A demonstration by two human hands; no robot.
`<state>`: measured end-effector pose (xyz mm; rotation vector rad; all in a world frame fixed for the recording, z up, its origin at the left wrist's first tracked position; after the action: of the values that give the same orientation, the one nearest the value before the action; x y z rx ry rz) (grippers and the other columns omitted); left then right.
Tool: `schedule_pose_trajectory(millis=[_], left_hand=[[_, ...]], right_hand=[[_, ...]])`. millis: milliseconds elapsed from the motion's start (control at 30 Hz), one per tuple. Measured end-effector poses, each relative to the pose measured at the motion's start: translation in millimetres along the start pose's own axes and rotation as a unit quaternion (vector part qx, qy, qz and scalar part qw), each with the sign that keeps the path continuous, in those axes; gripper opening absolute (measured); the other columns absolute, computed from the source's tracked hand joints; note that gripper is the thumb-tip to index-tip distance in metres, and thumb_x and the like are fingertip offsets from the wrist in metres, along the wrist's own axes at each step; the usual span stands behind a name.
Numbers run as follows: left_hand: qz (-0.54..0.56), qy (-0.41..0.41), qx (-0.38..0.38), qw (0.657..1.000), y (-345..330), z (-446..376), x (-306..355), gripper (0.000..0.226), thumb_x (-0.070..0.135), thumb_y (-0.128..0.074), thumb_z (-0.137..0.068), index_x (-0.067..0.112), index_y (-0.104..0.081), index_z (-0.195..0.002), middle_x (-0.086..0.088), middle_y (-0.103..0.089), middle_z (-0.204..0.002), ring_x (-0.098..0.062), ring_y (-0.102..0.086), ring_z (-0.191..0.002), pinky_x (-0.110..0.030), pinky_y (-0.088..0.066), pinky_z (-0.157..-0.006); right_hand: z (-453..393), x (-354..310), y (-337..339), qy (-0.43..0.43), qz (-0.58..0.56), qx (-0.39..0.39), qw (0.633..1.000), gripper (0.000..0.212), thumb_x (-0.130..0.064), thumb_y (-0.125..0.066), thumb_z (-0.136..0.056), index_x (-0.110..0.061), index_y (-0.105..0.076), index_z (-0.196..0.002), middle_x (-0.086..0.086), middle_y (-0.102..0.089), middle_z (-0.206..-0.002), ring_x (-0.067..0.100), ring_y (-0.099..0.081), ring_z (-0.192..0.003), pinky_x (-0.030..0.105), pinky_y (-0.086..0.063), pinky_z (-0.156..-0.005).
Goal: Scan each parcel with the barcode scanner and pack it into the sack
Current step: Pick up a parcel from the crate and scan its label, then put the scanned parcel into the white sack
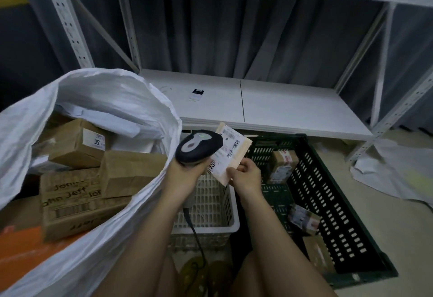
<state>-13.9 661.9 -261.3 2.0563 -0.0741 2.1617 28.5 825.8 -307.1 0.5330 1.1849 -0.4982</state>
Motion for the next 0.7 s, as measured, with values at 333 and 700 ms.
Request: schedule_pose_trajectory(millis=[333, 700], left_hand=[[-0.005, -0.024, -0.023, 0.999, -2, -2, -2, 0.045, 0.001, -0.074, -0.080, 0.009, -0.059, -0.121, -0.005, -0.066, -0.109, -0.017, -0.062, -0.103, -0.006, -0.049, -0.074], [-0.035, -0.030, -0.037, 0.998, -4, -9, -12, 0.053, 0.014, -0.078, -0.078, 0.017, -0.058, -0.127, 0.002, -0.066, -0.119, -0.011, -0.060, -0.110, -0.028, -0.048, -0.094]], right_hand=[[-7, 6, 0, 0.025, 0.042, -0.026, 0.998, 0.027, 0.002, -0.061, -0.088, -0.025, -0.058, -0.088, 0.003, -0.070, -0.096, 0.019, -0.068, -0.092, 0.047, -0.057, -0.085], [-5, 4, 4, 0.032, 0.042, -0.037, 0.998, 0.028, 0.002, -0.060, -0.088, -0.025, -0.058, -0.093, 0.004, -0.069, -0.101, 0.019, -0.067, -0.095, 0.046, -0.057, -0.087]])
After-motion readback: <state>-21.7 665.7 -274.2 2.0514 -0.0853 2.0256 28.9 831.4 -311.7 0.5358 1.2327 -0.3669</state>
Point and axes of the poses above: each hand's wrist, its own z-axis away from the middle knuckle, its own y-axis out of the back of the hand, x = y × z, the point moved 5 cm from there along -z, towards the middle knuckle
